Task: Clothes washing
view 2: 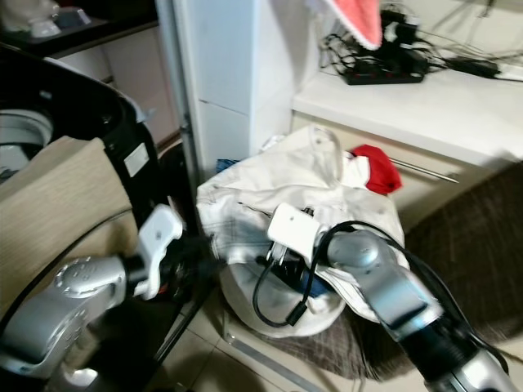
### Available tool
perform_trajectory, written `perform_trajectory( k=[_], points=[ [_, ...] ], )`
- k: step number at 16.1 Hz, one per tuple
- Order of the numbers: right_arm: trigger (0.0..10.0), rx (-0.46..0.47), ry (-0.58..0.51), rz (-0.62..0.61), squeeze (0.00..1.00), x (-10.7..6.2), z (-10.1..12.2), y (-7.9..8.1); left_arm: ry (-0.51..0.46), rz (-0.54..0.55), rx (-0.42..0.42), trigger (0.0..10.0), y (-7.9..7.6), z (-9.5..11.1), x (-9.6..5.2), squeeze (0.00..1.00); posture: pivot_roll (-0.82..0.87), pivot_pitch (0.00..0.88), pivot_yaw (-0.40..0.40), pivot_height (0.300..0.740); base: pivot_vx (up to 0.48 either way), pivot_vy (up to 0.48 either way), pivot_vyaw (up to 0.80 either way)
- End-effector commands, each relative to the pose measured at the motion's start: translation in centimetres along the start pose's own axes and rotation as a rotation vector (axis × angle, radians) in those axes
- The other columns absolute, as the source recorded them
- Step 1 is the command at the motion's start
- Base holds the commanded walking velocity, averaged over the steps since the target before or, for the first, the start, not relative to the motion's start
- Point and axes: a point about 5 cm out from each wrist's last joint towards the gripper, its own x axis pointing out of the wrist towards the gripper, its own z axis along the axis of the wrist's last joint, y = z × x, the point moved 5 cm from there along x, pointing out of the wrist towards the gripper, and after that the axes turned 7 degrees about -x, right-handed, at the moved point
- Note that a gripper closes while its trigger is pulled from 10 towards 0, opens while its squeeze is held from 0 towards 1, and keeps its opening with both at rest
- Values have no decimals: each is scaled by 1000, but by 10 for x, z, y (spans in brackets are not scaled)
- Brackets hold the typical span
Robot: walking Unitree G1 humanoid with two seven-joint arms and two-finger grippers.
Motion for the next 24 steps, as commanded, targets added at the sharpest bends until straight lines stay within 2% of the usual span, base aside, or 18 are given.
perform_trajectory(
  k=[1, 2, 4, 6, 7, 8, 9, 12, 16, 20, 22, 24],
  points=[
    [10000, -40, 39, -9, 0, 0, -7, -3, 2, -22, 32, 10000, -4, 5, -1, 0, -59, 0, 1, 740, 0, 0, 0],
    [10000, -49, 70, -8, 0, 6, -16, -3, -7, -28, 21, 10000, -3, 7, -3, 0, -55, 0, -3, 740, 0, 0, 0],
    [10000, -21, 122, 91, 0, 11, -34, 14, -4, -86, 3, 10000, -10, 11, -6, 0, -51, 0, 1, 740, 0, 0, 0],
    [10000, 23, 117, 61, 0, 13, -38, 11, -13, -101, 2, 10000, -12, 12, -7, 0, -48, 0, 4, 740, 0, 0, 0],
    [7020, 32, 117, 44, 0, 13, -40, 9, -19, -95, 2, 10000, -11, 14, -7, 0, -49, 0, 6, 740, 0, 0, 0],
    [2902, 45, 118, 20, 0, 12, -43, 5, -26, -95, 2, 10000, -11, 15, -7, 0, -52, 0, 7, 740, 0, 0, 0],
    [0, 55, 97, 4, 0, 11, -41, -1, -34, -98, 0, 10000, -12, 17, -6, 0, -55, 0, 9, 740, 0, 0, 0],
    [0, 87, 72, 3, 0, 5, -41, -7, -49, -108, -6, 10000, -14, 20, -5, 0, -62, 0, 10, 740, 0, 0, 0],
    [0, 113, 49, 17, 0, 5, -43, -5, -56, -108, -9, 10000, -15, 21, -3, 0, -60, 0, 6, 740, 0, 0, 0],
    [0, 102, 36, 19, 0, 6, -41, -4, -59, -124, -5, 10000, -20, 21, -2, 0, -59, 0, 7, 740, 0, 0, 0],
    [0, 112, -15, 10, 0, 5, -33, -6, -64, -124, -4, 10000, -20, 22, -1, 0, -60, 0, 8, 740, 0, 0, 0],
    [0, 177, -99, -21, 0, 2, -19, -12, -77, -111, 7, 10000, -18, 25, -2, 0, -58, 0, 7, 740, 0, 0, 0]
  ],
)
